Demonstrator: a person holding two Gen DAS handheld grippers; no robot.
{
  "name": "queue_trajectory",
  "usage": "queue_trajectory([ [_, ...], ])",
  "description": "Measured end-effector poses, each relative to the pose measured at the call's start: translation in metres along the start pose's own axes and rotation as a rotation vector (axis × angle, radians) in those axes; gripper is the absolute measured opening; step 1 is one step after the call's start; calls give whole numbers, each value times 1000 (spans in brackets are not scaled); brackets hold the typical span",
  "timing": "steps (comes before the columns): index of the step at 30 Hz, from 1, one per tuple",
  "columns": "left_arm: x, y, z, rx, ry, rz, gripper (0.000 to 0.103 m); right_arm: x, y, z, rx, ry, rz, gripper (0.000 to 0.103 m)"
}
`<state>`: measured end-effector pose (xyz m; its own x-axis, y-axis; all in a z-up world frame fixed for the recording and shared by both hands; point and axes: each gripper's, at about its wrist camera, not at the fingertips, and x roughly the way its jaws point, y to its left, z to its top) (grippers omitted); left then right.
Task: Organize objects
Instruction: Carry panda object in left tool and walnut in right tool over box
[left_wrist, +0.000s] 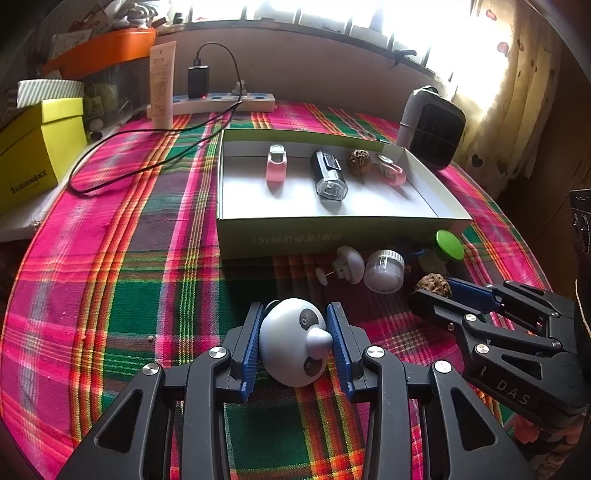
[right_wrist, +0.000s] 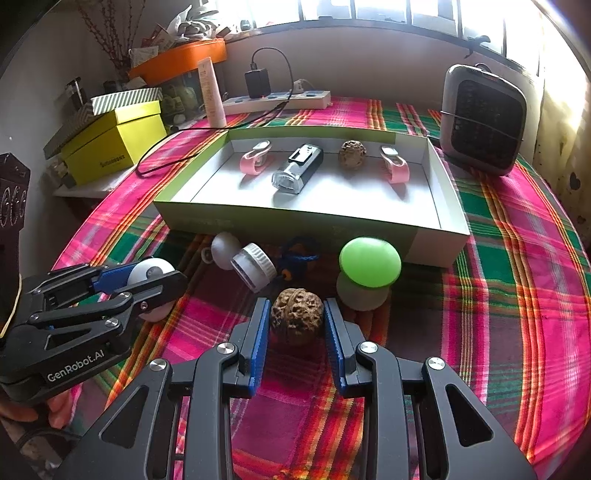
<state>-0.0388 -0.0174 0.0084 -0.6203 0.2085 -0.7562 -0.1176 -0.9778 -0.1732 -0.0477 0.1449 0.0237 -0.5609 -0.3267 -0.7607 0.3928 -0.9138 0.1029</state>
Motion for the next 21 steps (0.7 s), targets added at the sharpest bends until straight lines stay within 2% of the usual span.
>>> queue_trajectory([
  [21, -12, -10, 0, 40, -38, 37, 33, -13, 2, 0, -3, -37, 30, 30],
])
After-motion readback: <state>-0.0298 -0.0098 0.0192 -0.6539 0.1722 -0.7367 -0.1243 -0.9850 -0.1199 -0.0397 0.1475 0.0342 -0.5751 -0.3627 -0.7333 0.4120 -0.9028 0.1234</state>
